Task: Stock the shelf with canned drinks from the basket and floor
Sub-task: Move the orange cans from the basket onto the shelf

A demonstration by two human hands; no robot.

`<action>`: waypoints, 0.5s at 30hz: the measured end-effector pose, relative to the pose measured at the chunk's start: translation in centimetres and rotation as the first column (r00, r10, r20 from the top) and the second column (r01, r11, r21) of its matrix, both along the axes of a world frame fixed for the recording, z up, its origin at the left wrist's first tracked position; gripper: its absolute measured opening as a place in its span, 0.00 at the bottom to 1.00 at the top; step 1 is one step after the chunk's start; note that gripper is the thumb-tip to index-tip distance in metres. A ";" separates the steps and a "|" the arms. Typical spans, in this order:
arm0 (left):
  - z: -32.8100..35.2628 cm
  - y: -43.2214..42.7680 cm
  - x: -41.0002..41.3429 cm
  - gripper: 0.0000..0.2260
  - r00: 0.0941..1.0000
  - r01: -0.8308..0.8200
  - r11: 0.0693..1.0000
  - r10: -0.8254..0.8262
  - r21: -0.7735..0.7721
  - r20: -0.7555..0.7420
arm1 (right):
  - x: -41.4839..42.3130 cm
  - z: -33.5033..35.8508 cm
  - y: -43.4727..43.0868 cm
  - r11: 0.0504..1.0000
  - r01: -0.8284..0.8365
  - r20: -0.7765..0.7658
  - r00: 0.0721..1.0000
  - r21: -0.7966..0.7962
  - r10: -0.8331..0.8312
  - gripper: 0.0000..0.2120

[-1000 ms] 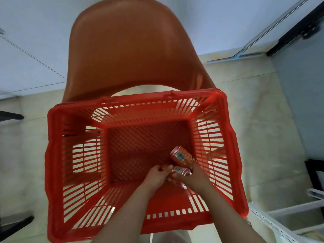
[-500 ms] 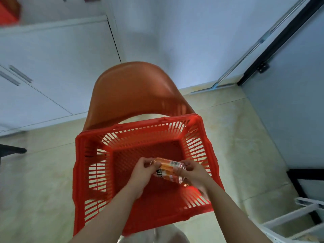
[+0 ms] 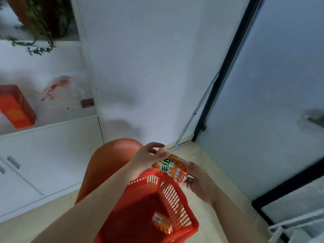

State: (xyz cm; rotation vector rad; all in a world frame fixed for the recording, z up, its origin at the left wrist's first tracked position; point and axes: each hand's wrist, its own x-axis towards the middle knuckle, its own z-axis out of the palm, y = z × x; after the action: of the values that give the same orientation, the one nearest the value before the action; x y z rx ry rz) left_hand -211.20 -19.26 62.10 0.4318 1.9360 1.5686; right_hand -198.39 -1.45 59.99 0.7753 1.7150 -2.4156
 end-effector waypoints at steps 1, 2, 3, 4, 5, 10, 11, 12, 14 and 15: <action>1.8 0.7 -0.1 0.18 0.998 0.037 0.999 -0.037 0.000 -0.044 | 0.4 1.6 0.4 1.000 0.021 -0.024 0.999 0.010 -0.020 0.20; 3.4 1.5 -0.1 0.16 0.994 0.071 0.998 -0.070 0.000 -0.085 | 1.0 3.1 0.9 0.999 0.041 -0.043 0.998 0.027 -0.040 0.20; 5.0 2.4 -0.1 0.15 0.986 0.108 0.994 -0.107 -0.004 -0.129 | 1.6 4.4 1.4 0.998 0.054 -0.066 0.997 0.044 -0.051 0.20; 6.4 3.4 0.0 0.14 0.976 0.145 0.989 -0.144 -0.009 -0.162 | 2.3 5.8 2.0 0.996 0.067 -0.088 0.994 0.052 -0.063 0.21; 7.8 4.3 0.3 0.14 0.966 0.184 0.983 -0.182 -0.010 -0.184 | 3.0 7.0 2.5 0.994 0.084 -0.107 0.991 0.065 -0.077 0.21; 13.6 9.0 3.4 0.15 0.900 0.358 0.934 -0.347 -0.007 -0.265 | 8.0 11.8 5.4 0.974 0.189 -0.193 0.968 0.128 -0.163 0.31; 14.5 10.0 4.5 0.15 0.885 0.387 0.922 -0.373 -0.004 -0.277 | 9.4 12.6 6.0 0.969 0.210 -0.214 0.960 0.134 -0.178 0.31; 15.4 10.9 5.6 0.16 0.871 0.418 0.908 -0.401 0.001 -0.283 | 10.7 13.4 6.4 0.964 0.228 -0.234 0.953 0.139 -0.191 0.31; 17.1 12.8 8.3 0.18 0.832 0.495 0.869 -0.473 0.005 -0.290 | 14.1 15.0 7.6 0.950 0.274 -0.272 0.935 0.148 -0.227 0.31; 17.8 13.8 9.8 0.19 0.811 0.531 0.847 -0.507 0.005 -0.292 | 15.9 15.7 8.2 0.942 0.302 -0.286 0.925 0.147 -0.252 0.31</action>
State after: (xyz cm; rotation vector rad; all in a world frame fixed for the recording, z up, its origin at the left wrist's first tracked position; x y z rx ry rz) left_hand -201.41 -5.46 79.94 1.1741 1.7363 1.2729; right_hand -182.50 6.80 75.65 0.7975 2.0880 -2.6747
